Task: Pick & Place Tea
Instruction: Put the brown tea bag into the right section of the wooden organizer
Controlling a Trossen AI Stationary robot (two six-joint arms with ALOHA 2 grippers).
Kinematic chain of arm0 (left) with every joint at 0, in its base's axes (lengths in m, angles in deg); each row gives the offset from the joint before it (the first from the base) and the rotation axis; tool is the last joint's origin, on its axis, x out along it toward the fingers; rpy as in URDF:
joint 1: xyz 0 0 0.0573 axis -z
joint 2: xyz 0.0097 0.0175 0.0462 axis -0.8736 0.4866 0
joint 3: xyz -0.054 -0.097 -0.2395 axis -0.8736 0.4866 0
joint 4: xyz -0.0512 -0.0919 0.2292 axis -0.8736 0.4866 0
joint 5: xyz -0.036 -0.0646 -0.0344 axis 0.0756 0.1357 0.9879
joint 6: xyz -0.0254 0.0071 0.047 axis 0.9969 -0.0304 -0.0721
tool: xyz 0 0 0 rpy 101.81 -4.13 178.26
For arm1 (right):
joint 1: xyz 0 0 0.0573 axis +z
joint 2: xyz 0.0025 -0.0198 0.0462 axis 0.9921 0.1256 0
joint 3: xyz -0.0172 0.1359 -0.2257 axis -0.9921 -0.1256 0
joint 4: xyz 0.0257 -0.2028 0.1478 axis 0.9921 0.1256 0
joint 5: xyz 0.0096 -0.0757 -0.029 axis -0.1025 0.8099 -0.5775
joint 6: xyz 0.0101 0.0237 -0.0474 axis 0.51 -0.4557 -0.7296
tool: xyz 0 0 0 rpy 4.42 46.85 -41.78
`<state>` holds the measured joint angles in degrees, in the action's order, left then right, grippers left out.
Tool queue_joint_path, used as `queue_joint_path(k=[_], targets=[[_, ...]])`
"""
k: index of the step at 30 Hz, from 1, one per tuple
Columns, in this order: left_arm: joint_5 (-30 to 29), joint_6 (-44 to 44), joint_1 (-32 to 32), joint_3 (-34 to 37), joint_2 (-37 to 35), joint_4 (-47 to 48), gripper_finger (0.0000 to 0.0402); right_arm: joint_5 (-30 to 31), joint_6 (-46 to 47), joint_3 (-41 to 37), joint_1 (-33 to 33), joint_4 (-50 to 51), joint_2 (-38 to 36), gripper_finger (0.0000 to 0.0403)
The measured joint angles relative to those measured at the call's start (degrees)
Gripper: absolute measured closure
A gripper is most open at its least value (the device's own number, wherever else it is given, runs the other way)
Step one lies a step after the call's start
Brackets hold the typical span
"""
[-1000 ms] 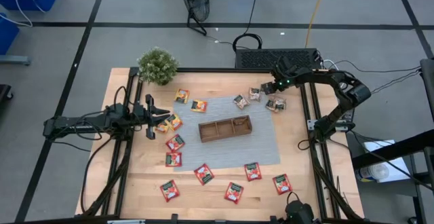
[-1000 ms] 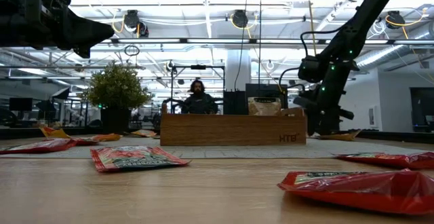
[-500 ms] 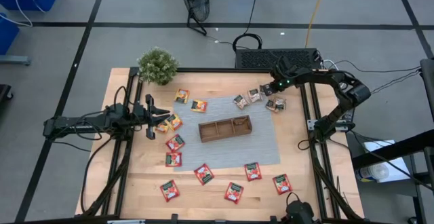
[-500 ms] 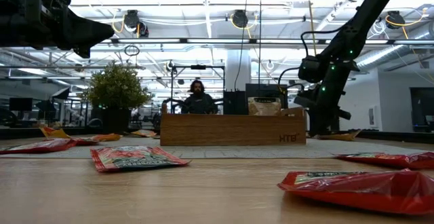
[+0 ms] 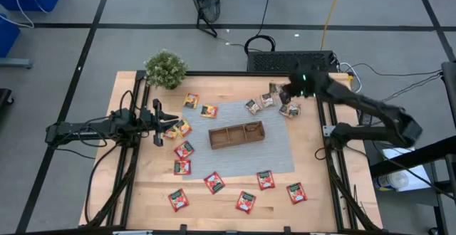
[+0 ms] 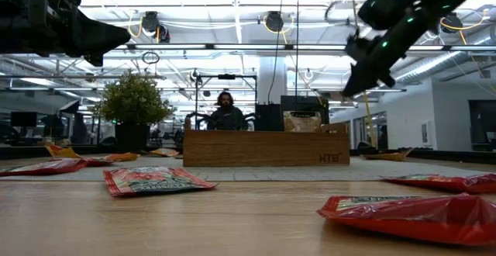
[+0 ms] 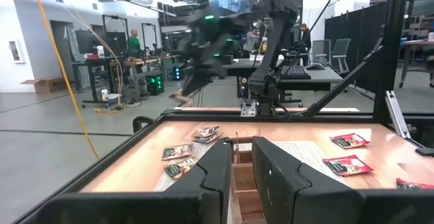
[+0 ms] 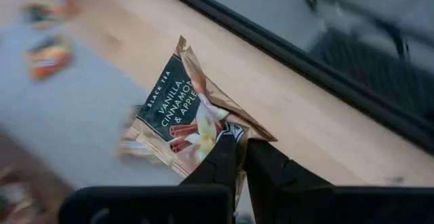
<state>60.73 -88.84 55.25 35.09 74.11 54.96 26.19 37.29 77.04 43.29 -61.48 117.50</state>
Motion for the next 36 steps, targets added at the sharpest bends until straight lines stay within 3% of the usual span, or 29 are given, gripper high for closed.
queue_joint_path(k=[6,14,22,30,36], targets=[[0.00,-0.01,-0.01,-0.01,-0.01,-0.01,0.0334,13.09,1.68,-13.34,16.68,-19.67,-11.36,0.0397],[0.01,0.17,0.01,0.02,-0.01,-1.04,0.0334,24.35,-5.51,-24.62,29.12,-44.70,-9.40,0.0397],[-0.17,0.75,0.03,-0.01,-0.01,-8.48,0.0334,25.99,-9.03,-25.44,34.77,-47.15,-7.14,0.0395],[3.39,6.01,0.16,-0.01,2.99,-9.52,0.0334,26.06,-13.14,-25.43,38.99,-51.19,-7.51,0.0394],[-3.75,14.19,0.16,0.00,10.96,-19.76,0.0334,26.12,-13.07,-25.43,39.77,-51.12,-7.31,0.0393]])
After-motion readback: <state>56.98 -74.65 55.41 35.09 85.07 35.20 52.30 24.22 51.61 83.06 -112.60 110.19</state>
